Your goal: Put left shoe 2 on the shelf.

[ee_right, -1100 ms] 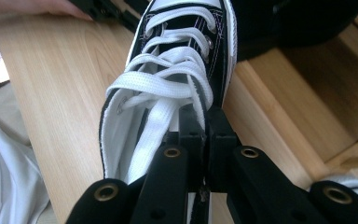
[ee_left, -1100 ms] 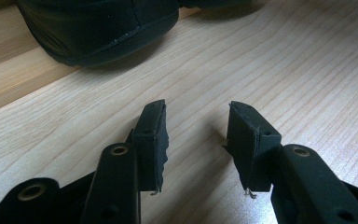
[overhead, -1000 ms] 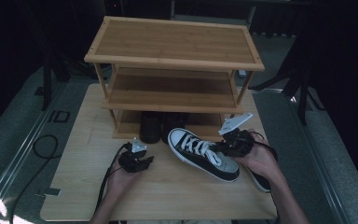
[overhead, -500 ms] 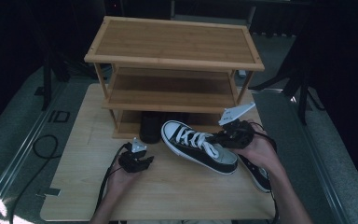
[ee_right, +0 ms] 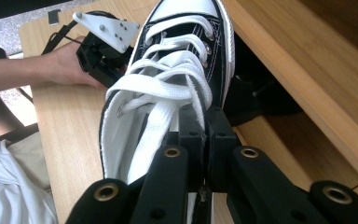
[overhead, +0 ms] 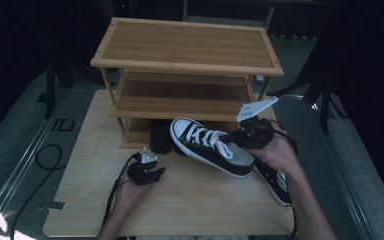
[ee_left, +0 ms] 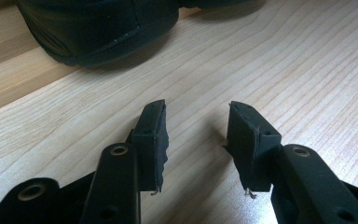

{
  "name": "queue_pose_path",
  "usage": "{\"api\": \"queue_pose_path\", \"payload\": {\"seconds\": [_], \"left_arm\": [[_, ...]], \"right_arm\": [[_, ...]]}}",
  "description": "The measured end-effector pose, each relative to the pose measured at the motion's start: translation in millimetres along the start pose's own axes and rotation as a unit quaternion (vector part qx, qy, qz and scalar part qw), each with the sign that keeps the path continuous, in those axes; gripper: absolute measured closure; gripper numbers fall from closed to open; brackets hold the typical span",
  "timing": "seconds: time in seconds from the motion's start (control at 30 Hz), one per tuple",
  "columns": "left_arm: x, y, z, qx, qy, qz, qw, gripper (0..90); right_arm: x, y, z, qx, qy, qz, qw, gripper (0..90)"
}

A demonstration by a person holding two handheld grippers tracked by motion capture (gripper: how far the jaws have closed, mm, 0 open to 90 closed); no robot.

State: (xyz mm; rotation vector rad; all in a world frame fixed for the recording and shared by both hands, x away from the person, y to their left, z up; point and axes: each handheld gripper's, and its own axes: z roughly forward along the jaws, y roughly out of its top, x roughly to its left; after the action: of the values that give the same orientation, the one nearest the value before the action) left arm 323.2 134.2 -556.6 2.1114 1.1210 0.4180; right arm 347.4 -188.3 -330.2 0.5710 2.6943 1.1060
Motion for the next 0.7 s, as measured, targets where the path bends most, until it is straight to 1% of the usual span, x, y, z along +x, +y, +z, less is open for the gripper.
{"api": "queue_pose_path", "payload": {"seconds": [0.07,0.17,0.3,0.4,0.5,0.6,0.7], "left_arm": [[0.1,0.0,0.0,0.000,0.000,0.000,1.0000,58.1],[0.1,0.0,0.0,0.000,0.000,0.000,1.0000,58.1],[0.3,0.0,0.0,0.000,-0.001,-0.001,1.0000,58.1],[-0.1,0.0,0.3,-0.001,-0.001,-0.003,1.0000,58.1],[-0.3,-0.1,0.4,-0.002,-0.001,-0.004,1.0000,58.1],[-0.5,-0.1,0.3,-0.002,0.000,-0.004,1.0000,58.1],[-0.3,0.0,0.4,-0.002,-0.001,-0.002,1.0000,58.1]], "right_arm": [[-0.4,4.0,-0.3,0.004,-0.003,0.000,1.0000,88.0],[-2.3,9.8,-0.7,0.004,-0.006,-0.002,1.0000,88.0],[-4.8,17.2,-5.0,-0.007,-0.007,-0.003,0.9999,88.0],[-6.2,23.2,-10.9,-0.020,-0.011,-0.002,0.9997,88.0],[-9.3,29.4,-15.3,-0.032,-0.014,0.002,0.9994,88.0],[-12.9,35.6,-15.4,-0.035,-0.024,0.008,0.9991,88.0],[-17.2,40.0,-12.0,-0.032,-0.039,0.019,0.9985,88.0]]}}
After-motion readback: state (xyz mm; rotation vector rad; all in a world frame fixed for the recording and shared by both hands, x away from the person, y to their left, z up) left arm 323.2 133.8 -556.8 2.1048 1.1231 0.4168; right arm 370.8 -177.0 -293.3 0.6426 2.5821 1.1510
